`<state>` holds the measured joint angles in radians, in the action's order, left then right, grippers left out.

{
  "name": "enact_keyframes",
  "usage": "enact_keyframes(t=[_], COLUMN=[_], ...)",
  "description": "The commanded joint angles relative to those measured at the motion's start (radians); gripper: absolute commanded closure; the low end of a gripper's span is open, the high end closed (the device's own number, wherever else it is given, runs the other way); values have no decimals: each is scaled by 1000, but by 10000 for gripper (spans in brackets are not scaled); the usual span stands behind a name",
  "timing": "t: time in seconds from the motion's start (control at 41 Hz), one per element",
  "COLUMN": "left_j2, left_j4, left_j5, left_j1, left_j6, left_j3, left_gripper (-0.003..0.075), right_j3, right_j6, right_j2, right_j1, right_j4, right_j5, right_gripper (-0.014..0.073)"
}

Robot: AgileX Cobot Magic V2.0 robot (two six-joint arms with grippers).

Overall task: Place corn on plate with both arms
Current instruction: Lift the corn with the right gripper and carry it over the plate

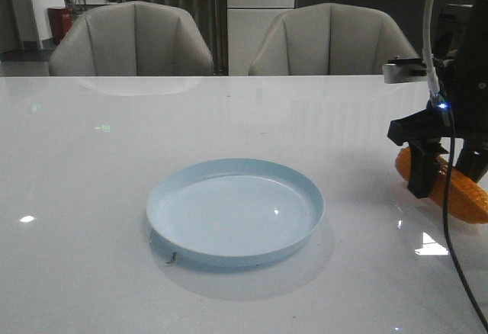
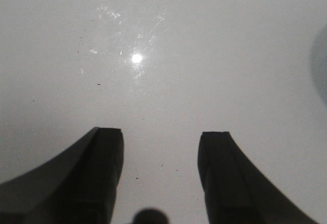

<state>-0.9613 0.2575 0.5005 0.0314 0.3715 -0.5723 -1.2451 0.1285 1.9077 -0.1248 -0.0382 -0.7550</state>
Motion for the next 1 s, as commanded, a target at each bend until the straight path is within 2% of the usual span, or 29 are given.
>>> enact_keyframes(t=[0.0,0.195,0.415,0.585,0.659,0.805,0.976], left_j2=[14,14,14,14,14,14,14], left_j4=[18,18,18,18,18,18,18], left_j5=[-58,-58,-58,-58,-58,-58,-58], left_j1=[1,1,1,1,1,1,1], left_j6=[-2,-2,-2,-2,-2,-2,-2], left_j3=[-29,-29,-29,-29,-29,-29,-29], left_gripper=[319,319,319,319,319,319,319], right_j3=[-25,-68,-308,-508,-552,-566,-566], right_j6=[40,40,40,53,107,238,256], right_j2=[-42,-45,-45,-44,-42,-32,7], right_j1=[-33,-124,-182,-201,-214,-273,-345], right_j4=[-25,-32,-42,-191,-267,-344,-339], right_j5=[-1,-36,-186,-307,-335,-407,-439], right_gripper=[538,538,538,538,538,538,538])
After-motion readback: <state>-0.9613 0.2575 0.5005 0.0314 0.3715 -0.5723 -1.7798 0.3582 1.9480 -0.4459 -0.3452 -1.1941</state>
